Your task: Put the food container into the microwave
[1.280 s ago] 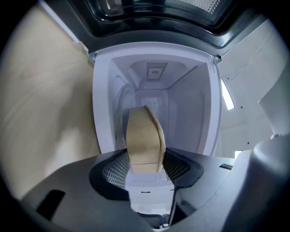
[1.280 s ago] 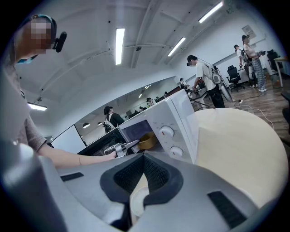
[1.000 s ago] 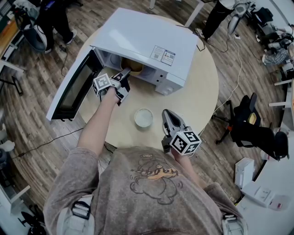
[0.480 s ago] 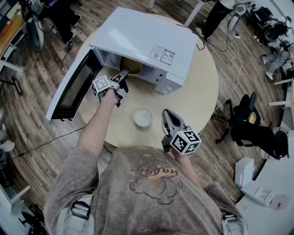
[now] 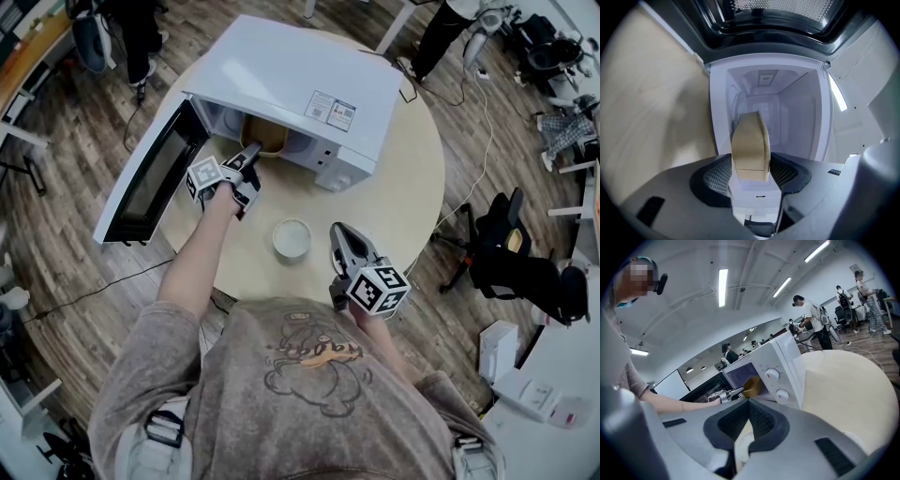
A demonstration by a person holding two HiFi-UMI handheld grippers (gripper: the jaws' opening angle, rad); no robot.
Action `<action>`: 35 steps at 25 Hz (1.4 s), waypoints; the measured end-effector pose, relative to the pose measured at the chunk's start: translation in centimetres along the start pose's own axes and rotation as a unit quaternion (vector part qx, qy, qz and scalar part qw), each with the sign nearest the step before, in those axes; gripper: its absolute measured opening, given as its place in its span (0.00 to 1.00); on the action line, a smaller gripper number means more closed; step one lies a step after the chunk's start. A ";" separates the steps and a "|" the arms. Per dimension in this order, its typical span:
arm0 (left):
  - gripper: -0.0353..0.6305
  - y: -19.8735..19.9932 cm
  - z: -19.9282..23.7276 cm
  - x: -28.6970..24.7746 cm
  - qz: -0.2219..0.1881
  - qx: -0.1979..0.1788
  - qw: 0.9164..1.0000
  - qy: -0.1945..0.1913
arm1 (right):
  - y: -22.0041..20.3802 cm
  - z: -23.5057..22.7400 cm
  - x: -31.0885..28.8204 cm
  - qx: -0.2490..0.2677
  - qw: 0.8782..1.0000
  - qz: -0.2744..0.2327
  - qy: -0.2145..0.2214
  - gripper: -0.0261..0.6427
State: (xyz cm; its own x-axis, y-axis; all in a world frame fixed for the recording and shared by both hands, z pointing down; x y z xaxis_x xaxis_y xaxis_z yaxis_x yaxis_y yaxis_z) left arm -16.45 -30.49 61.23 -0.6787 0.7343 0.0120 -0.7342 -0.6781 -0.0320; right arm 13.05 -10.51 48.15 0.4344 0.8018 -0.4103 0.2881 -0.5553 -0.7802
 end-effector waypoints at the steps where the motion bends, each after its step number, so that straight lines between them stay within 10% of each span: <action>1: 0.44 0.0 0.0 0.1 -0.001 0.001 1.000 0.000 | 0.0 0.0 0.0 0.000 1.000 0.000 0.000 0.04; 35: 0.32 -1.7 0.1 3.8 -0.062 0.015 0.998 -0.005 | 0.0 0.2 0.0 -0.005 1.000 -0.011 0.015 0.04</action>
State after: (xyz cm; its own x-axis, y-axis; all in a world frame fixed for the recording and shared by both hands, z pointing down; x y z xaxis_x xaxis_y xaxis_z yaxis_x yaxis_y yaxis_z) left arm -17.78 -26.50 61.47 -0.5820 0.8129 0.0241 -0.8131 -0.5821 -0.0005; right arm 12.87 -10.42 48.08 0.4542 0.8065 -0.3786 0.3054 -0.5401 -0.7842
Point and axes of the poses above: the fingertips, and each gripper's own axes: x backward along the fingers, z to its left, y out of its top, the point moved 9 cm from there along x, backward along the fingers, and after that the axes turned 7 degrees about -y, right-handed, at the moved point
